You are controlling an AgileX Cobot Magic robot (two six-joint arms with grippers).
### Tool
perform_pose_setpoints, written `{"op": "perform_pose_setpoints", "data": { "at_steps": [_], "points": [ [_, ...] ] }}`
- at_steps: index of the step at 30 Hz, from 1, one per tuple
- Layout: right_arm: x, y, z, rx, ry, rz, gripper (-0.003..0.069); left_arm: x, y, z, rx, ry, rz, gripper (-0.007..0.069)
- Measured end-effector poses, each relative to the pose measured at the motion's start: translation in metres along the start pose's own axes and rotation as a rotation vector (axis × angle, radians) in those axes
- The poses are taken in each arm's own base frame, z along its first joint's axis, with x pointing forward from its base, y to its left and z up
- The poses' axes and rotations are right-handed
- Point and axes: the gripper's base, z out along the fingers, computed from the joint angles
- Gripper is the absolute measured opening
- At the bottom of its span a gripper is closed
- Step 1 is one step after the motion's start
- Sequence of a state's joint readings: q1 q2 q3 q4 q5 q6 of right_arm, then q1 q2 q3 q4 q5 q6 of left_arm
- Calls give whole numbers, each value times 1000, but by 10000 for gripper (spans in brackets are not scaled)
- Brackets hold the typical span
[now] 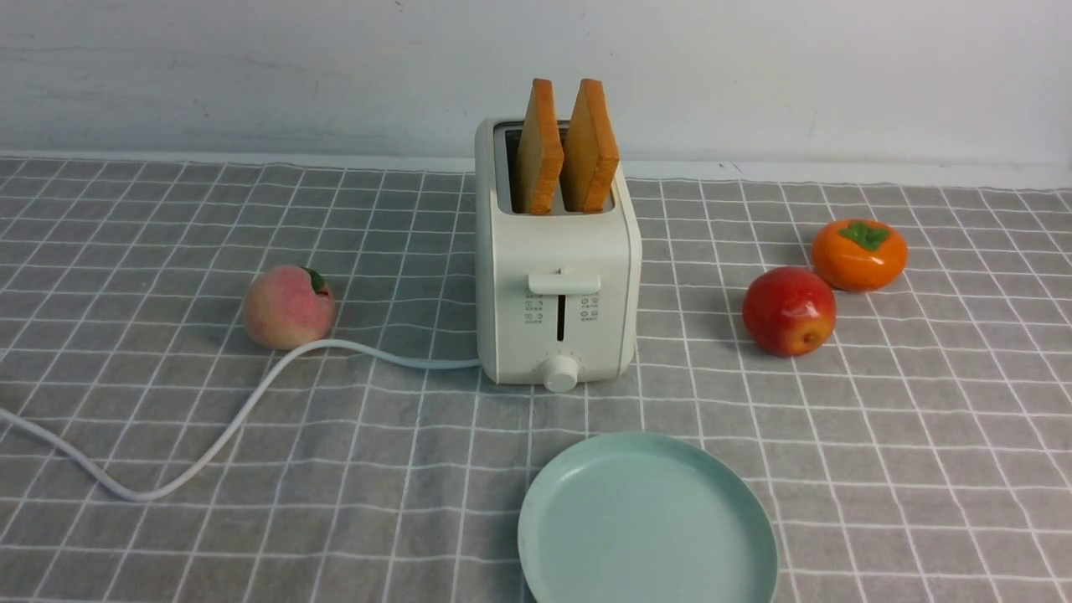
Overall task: Take toasted bread from bread machine on grey coffee table place on plate.
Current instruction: 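Grasp the toast slice in the toaster and pull it up out of the slot with the right gripper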
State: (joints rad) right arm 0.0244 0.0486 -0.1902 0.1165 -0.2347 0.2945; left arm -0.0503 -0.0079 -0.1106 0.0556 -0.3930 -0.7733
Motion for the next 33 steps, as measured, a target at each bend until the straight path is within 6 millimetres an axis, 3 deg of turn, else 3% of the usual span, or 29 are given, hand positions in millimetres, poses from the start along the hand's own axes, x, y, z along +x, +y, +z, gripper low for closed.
{"op": "perform_pose_setpoints", "data": {
  "at_steps": [2,4,7,10,13,15,17,18,22,26,29,33],
  "points": [
    [-40,19,19,-13,-7,9,240,-31,-26,18,3,-12,1,238],
    [-65,31,35,-10,28,11,240,-52,-43,36,-37,24,2,238],
    [-88,44,58,18,140,3,240,-63,-51,63,-155,142,1,238],
    [-91,46,73,55,256,-53,240,-60,-46,81,-286,279,9,238],
    [-80,40,86,118,426,-157,240,-41,-27,96,-490,516,70,238],
    [-59,30,93,171,573,-187,240,-15,-2,99,-674,776,154,238],
    [-44,24,94,195,657,-165,240,-8,4,99,-699,830,148,238],
    [-43,24,94,196,660,-165,240,-7,4,99,-698,833,149,238],
    [-5,17,96,220,834,-2,240,7,-4,97,-629,899,28,238],
    [21,18,109,169,956,94,240,21,-14,97,-559,988,-89,238],
    [37,21,130,82,1019,112,240,33,-18,98,-502,1072,-97,238],
    [47,32,169,-63,1067,166,240,43,-19,101,-406,1160,14,238]
  ]
}}
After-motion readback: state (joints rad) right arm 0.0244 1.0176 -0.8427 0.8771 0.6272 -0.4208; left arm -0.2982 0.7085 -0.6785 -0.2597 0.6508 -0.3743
